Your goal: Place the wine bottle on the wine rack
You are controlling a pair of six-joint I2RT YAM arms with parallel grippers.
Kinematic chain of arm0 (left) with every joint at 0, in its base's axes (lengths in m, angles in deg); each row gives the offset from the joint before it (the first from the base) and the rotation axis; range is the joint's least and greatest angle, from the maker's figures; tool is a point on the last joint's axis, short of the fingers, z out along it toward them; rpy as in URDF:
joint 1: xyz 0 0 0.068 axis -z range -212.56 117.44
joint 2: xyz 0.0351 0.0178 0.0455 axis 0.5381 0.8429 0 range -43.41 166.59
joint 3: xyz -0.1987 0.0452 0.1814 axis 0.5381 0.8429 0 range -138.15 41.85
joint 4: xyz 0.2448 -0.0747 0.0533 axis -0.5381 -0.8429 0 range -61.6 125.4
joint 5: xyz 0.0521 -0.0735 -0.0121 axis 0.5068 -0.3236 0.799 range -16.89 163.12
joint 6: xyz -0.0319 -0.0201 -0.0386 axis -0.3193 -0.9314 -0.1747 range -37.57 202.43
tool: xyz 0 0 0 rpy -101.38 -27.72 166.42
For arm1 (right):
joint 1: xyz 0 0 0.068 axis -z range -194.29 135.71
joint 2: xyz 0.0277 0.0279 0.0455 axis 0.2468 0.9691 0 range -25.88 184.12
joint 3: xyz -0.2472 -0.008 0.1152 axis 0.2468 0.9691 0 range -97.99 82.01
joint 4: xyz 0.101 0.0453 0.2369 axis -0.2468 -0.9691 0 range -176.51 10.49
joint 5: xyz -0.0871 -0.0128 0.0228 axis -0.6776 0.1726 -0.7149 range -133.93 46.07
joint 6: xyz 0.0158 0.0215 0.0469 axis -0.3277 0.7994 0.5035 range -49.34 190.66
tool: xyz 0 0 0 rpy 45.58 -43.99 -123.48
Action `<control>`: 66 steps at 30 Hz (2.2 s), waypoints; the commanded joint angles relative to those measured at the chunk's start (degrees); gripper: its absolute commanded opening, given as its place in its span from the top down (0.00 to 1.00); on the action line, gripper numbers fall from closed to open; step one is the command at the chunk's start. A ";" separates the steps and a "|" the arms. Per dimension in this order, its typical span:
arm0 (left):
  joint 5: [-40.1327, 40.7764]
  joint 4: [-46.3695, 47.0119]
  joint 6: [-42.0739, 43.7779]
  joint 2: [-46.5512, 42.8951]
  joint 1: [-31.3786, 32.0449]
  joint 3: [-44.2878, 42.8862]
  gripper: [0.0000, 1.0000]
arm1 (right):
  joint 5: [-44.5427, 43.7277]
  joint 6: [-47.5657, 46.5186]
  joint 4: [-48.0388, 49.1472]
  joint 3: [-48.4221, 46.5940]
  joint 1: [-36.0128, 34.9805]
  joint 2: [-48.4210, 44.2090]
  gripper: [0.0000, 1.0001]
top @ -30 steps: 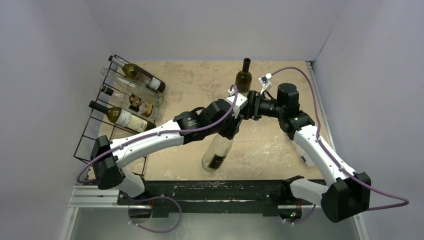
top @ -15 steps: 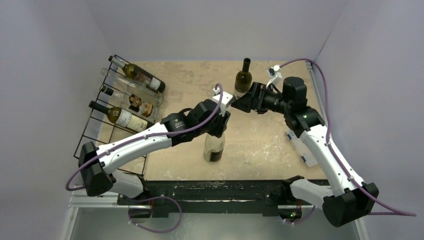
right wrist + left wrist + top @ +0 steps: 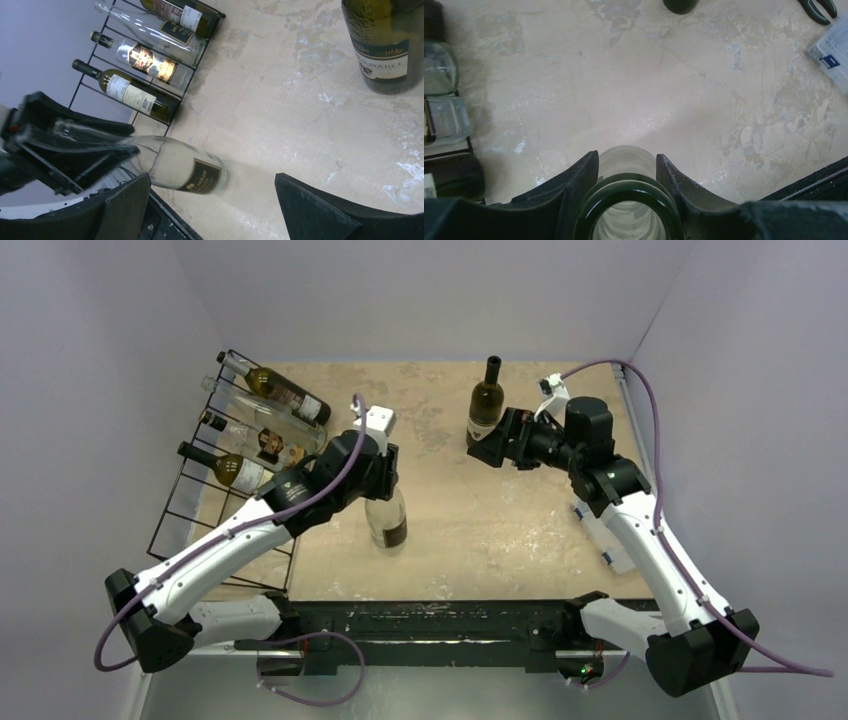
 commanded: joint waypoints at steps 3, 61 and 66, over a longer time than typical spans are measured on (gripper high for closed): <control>6.49 0.24 -4.74 -10.42 -6.31 -2.81 1.00 | 0.75 -1.28 2.05 2.40 0.05 -0.39 0.01; 6.42 -15.25 -22.45 -11.15 -62.12 1.04 1.00 | 0.28 -3.03 2.07 2.88 -1.18 3.73 0.02; 6.31 -15.01 -23.47 -10.51 -63.43 2.62 1.00 | 0.22 -3.12 2.11 2.97 -1.21 3.92 0.02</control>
